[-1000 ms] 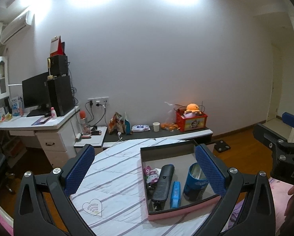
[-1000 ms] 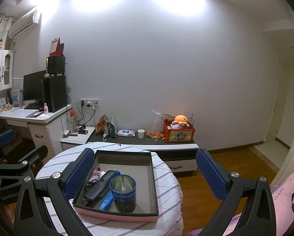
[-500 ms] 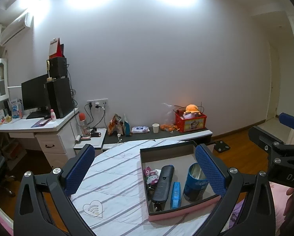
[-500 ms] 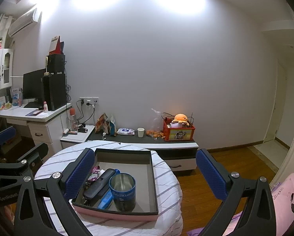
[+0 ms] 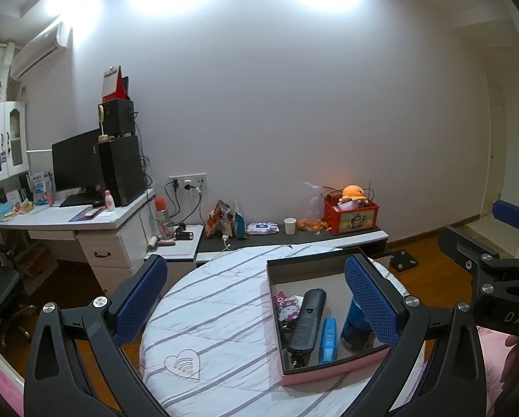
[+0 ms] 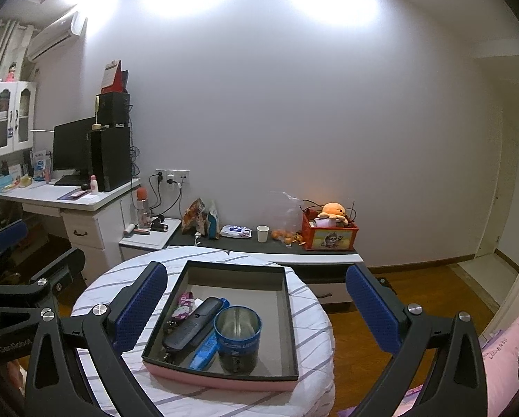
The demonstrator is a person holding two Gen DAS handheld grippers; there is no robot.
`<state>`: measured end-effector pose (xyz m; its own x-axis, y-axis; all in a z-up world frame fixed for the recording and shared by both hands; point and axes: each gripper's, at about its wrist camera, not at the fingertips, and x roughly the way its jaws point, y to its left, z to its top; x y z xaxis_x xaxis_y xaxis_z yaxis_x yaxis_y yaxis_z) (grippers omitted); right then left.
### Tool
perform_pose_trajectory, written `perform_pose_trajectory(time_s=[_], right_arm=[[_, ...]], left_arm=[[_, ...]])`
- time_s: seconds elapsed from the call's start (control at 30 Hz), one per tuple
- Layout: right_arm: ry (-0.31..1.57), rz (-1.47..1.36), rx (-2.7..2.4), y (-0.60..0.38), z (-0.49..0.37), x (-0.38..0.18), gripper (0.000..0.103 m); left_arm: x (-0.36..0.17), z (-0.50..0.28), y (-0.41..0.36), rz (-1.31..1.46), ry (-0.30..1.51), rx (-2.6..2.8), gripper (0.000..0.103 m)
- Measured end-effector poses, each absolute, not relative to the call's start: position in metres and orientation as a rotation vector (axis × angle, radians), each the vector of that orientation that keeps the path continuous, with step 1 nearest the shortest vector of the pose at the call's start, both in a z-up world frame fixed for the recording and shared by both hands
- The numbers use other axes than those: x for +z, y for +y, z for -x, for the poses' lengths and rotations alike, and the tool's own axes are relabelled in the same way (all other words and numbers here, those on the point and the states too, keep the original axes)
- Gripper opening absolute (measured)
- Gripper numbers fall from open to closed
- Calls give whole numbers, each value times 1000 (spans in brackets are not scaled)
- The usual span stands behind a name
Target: Organize rigid objects
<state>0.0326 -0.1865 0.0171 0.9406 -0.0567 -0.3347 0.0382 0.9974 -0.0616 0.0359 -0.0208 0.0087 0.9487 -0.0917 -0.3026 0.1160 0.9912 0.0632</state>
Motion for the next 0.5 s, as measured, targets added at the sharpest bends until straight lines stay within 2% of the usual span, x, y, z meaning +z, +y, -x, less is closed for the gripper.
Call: perform_pose_trajectory(time_s=[0.5], right_arm=[[351,63,-9,-177,-37,15,103]], left_arm=[[7,-35,-9,-83,308,-72,103]])
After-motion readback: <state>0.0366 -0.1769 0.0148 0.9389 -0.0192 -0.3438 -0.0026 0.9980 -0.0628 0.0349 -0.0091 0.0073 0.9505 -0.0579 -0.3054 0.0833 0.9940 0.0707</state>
